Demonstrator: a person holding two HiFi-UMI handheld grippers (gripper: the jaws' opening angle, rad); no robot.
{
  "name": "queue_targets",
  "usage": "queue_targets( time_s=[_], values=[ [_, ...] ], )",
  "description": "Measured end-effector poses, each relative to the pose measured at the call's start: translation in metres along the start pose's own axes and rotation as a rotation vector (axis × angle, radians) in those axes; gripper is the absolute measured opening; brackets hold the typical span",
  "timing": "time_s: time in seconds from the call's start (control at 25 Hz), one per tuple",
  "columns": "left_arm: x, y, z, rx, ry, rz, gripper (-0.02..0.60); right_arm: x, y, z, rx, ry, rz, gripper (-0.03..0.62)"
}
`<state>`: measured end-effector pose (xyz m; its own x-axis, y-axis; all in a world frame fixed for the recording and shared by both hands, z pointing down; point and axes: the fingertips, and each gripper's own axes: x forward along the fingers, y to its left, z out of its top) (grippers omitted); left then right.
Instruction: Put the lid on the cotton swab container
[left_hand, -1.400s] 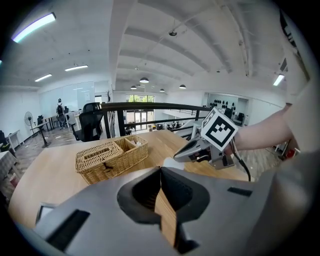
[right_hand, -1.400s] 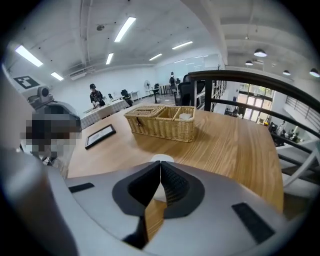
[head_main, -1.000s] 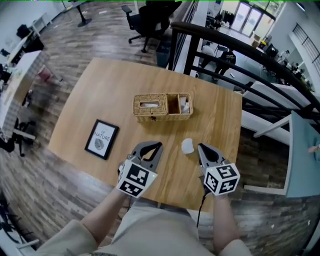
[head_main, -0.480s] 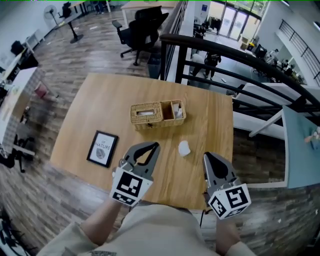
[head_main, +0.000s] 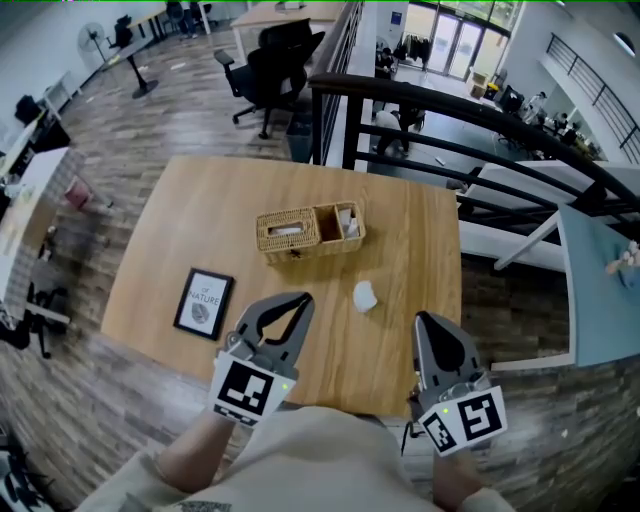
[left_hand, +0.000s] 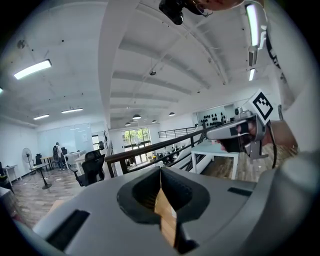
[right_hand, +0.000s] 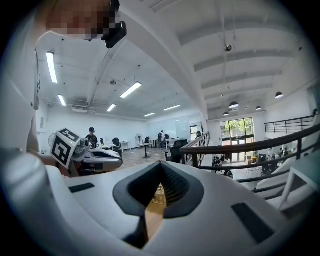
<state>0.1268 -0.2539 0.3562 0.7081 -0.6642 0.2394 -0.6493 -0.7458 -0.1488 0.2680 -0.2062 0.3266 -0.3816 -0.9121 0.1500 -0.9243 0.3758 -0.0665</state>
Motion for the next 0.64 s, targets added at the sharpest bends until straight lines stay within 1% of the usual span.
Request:
queue_targets(
  time_s=[0.08, 0.28, 0.44, 0.64],
  values=[
    [0.0, 0.0, -0.001, 0.006, 0.001, -0.006, 0.023, 0.0, 0.001, -0.002, 0.0, 0.01, 0.0, 0.025],
    [0.0, 0.002, 0.002, 0.002, -0.006, -0.015, 0.023, -0.001, -0.004, 0.001, -0.009, 0.003, -0.039, 0.026],
    [0.004, 0.004, 0.003, 0.015, -0.013, -0.02, 0.023, 0.0, -0.005, -0.001, -0.016, 0.011, -0.041, 0.026],
    [0.006, -0.001, 0.01, 0.012, -0.027, -0.027, 0.023, -0.003, -0.011, -0.004, -0.02, 0.027, -0.051, 0.025]
  ],
)
